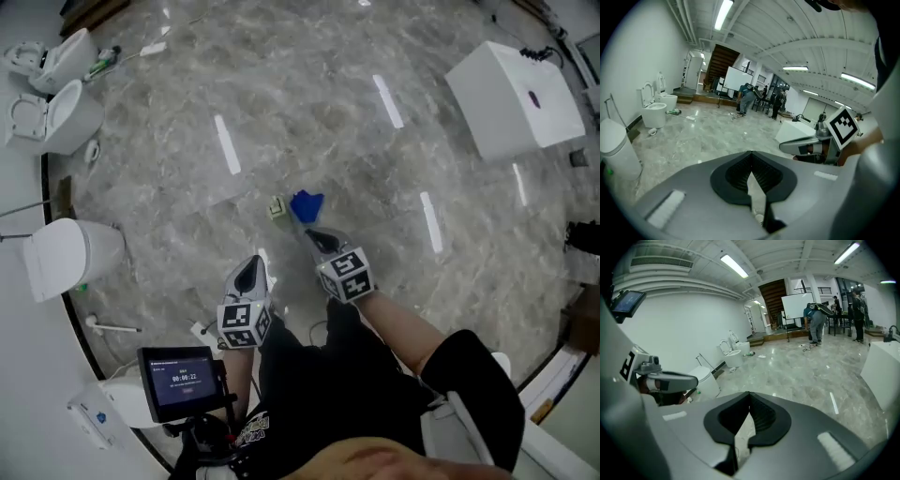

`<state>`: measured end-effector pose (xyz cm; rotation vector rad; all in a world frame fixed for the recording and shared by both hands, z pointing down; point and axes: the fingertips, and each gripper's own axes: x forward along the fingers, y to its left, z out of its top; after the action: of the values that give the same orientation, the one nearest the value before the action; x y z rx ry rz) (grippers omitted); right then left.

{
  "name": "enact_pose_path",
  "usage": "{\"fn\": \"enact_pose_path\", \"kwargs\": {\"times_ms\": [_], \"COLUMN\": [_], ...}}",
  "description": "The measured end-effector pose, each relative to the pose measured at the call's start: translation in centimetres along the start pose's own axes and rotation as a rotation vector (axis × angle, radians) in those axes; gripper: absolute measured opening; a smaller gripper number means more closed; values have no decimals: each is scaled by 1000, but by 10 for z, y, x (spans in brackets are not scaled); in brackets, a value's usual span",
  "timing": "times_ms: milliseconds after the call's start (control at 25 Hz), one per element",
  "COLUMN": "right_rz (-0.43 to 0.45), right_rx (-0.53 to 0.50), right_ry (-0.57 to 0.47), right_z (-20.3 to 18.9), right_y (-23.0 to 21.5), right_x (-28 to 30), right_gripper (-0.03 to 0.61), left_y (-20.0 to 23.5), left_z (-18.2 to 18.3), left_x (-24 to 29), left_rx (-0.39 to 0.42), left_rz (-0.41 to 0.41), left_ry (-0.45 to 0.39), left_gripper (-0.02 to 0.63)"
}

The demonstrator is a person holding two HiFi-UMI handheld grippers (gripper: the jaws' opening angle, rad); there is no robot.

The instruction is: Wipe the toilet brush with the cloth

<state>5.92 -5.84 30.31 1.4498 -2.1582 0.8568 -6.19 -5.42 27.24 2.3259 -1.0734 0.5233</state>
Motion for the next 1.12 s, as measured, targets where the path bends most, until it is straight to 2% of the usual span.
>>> {"fn": "enact_pose_path", "kwargs": {"times_ms": [120, 280, 440, 680, 840, 1000, 1120], "right_rz": [-19, -4, 17, -14, -29, -14, -9], "right_rx": [-23, 54, 128, 73, 61, 28, 5], "right_ry": [-17, -73, -148, -225, -281, -317, -338], "right_z": [31, 61, 82, 117, 142, 161, 168], "right_y": [32, 35, 40, 34, 28, 51, 69], "right_x": [-28, -55, -77, -117, -136, -151, -162], "right_gripper": [5, 5, 5, 5, 5, 5, 5], "left_y": [-1, -20, -39, -63, -67, -65, -73], "left_z": [39, 73, 92, 115, 145, 163, 169], "left_x": [-33, -42, -53, -60, -64, -86, -99], "left_rx": [-15, -1, 30, 30, 67, 61, 67], "left_rz": [-21, -54, -83, -102, -95, -102, -135], "left_ry": [-36, -74, -122, -166, -217, -254, -271], "left_gripper": [11, 11, 11, 11, 11, 11, 11]}}
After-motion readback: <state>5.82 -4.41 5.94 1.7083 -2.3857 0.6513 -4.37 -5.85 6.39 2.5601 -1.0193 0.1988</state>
